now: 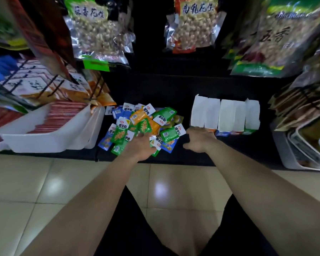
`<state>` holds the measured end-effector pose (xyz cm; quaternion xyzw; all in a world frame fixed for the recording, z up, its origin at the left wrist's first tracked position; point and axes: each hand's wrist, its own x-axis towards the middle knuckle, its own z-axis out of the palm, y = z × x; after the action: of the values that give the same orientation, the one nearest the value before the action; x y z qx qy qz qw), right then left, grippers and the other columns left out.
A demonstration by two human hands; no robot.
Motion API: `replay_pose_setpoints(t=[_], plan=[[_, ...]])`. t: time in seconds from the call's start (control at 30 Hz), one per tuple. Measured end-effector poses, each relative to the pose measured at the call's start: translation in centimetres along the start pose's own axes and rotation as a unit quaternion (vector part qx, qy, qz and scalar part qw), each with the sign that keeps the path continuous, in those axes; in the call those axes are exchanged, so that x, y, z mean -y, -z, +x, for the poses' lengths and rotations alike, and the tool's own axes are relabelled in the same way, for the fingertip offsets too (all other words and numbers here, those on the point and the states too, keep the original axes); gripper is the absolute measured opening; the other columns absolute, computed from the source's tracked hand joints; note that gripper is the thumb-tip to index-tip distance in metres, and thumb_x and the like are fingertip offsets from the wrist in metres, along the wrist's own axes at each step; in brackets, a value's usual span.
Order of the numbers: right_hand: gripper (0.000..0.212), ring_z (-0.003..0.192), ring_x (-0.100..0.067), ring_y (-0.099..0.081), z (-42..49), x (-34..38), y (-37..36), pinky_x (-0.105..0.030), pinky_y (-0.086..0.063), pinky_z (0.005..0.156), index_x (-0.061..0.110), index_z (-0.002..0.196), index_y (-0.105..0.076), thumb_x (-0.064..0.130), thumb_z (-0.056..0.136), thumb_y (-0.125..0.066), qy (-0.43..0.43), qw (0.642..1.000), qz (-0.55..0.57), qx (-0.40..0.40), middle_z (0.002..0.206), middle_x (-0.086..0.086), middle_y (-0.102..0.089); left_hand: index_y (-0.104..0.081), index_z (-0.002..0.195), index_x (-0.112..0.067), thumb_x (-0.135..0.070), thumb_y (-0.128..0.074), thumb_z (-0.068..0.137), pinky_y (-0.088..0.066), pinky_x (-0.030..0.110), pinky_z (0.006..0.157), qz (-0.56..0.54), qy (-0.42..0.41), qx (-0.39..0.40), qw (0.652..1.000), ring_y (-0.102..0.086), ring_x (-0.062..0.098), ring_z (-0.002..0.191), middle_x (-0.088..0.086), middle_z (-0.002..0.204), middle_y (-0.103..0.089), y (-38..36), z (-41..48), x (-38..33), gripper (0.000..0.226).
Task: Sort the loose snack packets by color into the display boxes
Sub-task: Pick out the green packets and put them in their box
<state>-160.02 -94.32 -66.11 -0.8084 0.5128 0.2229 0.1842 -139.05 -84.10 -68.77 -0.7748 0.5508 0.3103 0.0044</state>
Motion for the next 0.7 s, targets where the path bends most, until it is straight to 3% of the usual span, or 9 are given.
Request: replay_pose_setpoints(t=[0.2, 0.4, 0.7], plan=[[0.070, 0.134, -0.034, -0.042, -2.2, 1.7, -2.8, -0.048, -0.041, 0.104, 0.022, 0.147, -0.040, 0.053, 0.089, -0.060, 0.002, 1.000, 0.008, -0.014, 0.148, -0.010, -0.044, -0.029, 0.153, -0.018, -0.043, -0.062, 0.094, -0.040, 0.045, 0.109, 0.003, -0.008, -0.036, 0.999, -0.042, 0.033, 0.137, 0.012, 0.154, -0.038, -0.4, -2.2, 2.2, 0.073], [0.070, 0.138, -0.034, -0.037, -2.2, 0.1, -6.5, -0.049, -0.036, 0.108, 0.024, 0.150, -0.038, 0.050, 0.090, -0.062, 0.003, 0.999, 0.051, -0.017, 0.153, -0.008, -0.037, -0.026, 0.155, -0.021, -0.047, -0.060, 0.093, -0.039, 0.045, 0.111, 0.009, -0.007, -0.038, 0.999, -0.041, 0.032, 0.139, 0.011, 0.158, -0.034, -0.6, -1.1, 0.0, 0.075], [0.059, 0.137, -0.034, -0.037, 11.4, -1.5, -9.3, -0.048, -0.041, 0.107, 0.022, 0.149, -0.039, 0.042, 0.096, -0.056, 0.043, 0.996, 0.072, -0.002, 0.155, -0.007, -0.034, -0.025, 0.155, -0.021, -0.044, -0.060, 0.095, -0.041, 0.049, 0.110, 0.042, 0.032, -0.024, 0.998, -0.041, 0.036, 0.138, 0.014, 0.156, -0.034, -5.5, 7.3, 1.3, 0.074]])
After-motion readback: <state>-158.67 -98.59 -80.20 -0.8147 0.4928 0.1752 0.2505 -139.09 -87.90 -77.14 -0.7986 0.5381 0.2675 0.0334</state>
